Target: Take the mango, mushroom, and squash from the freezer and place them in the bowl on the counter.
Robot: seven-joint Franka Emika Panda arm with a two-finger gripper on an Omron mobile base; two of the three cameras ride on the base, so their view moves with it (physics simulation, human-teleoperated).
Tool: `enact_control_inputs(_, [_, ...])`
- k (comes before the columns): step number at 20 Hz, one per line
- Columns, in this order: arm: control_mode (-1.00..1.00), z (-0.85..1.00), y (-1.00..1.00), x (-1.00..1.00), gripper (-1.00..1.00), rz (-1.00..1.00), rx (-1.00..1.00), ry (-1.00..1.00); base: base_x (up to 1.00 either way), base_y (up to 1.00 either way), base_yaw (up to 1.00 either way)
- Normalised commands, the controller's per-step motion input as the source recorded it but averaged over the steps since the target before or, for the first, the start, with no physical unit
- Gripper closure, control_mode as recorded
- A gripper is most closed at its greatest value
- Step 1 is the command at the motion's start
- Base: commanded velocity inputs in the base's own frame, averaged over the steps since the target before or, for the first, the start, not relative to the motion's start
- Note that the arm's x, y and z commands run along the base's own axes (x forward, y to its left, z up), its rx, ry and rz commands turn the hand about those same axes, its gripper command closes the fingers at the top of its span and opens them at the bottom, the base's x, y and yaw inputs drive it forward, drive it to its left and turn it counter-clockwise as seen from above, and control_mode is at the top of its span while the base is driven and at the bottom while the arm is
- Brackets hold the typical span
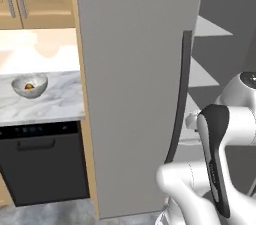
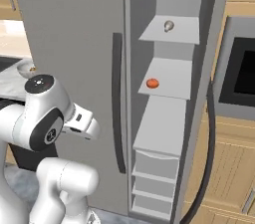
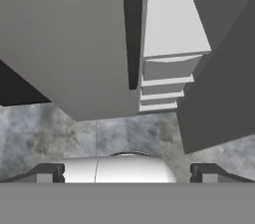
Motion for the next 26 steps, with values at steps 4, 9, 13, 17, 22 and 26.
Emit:
enact_control_inputs(4, [1.00, 0.00, 0.00, 0.00, -1.00, 0.00, 0.00, 0.00, 0.30, -0.52, 0.00])
enact_control_inputs(9, [1.00, 0.00, 0.00, 0.00, -1.00, 0.00, 0.00, 0.00, 0.25, -0.42, -0.01])
enact_control_inputs(13, [1.00, 0.00, 0.00, 0.00, -1.00, 0.00, 0.00, 0.00, 0.24, -0.31, 0.00])
enact_control_inputs(17, [1.00, 0.00, 0.00, 0.00, -1.00, 0.00, 0.00, 0.00, 0.22, -0.26, -0.01])
enact_control_inputs(22, [1.00, 0.00, 0.00, 0.00, -1.00, 0.00, 0.00, 0.00, 0.26, -0.25, -0.02])
enact_control_inputs(26, [1.00, 0.00, 0.00, 0.00, -1.00, 0.00, 0.00, 0.00, 0.28, -0.25, -0.02])
